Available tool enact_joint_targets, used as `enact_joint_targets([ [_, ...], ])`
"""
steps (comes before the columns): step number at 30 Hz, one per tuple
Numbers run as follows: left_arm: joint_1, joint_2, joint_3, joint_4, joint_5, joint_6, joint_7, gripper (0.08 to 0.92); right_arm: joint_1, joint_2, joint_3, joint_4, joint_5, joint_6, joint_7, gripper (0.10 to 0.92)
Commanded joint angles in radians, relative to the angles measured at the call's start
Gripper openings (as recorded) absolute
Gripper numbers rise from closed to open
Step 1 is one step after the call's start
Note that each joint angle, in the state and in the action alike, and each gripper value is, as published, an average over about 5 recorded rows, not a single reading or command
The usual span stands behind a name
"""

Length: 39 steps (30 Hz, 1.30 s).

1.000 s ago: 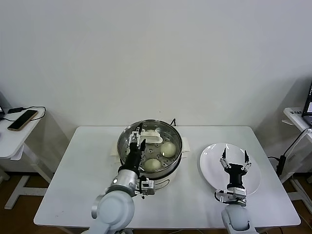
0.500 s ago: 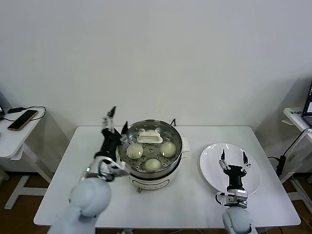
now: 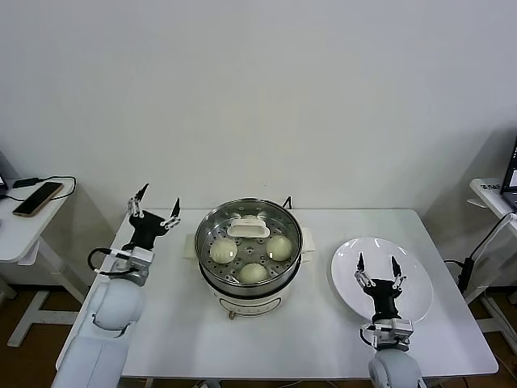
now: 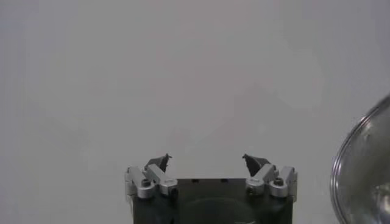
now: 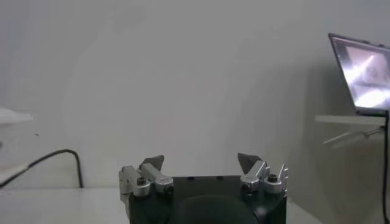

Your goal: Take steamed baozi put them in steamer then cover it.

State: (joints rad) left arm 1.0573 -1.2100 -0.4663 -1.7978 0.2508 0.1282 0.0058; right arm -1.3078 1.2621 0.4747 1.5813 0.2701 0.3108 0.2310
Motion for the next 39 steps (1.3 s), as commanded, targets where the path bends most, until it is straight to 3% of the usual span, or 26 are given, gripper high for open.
enact_joint_targets([
  [1, 0.056, -0.013, -0.094, 0.197, -0.302, -0.172, 0.024, 0.823, -0.037, -0.008, -0.007, 0.041, 0.092, -0.025, -0.052, 0.823],
  [14, 0.181, -0.049, -0.095, 0.167, -0.301, -0.214, 0.041, 0.823, -0.065, -0.019, 0.001, 0.048, 0.091, -0.034, -0.057, 0.823],
  [39, 0.209, -0.054, -0.099, 0.143, -0.299, -0.231, 0.036, 0.823, -0.066, -0.005, 0.002, 0.043, 0.069, -0.037, -0.059, 0.823],
])
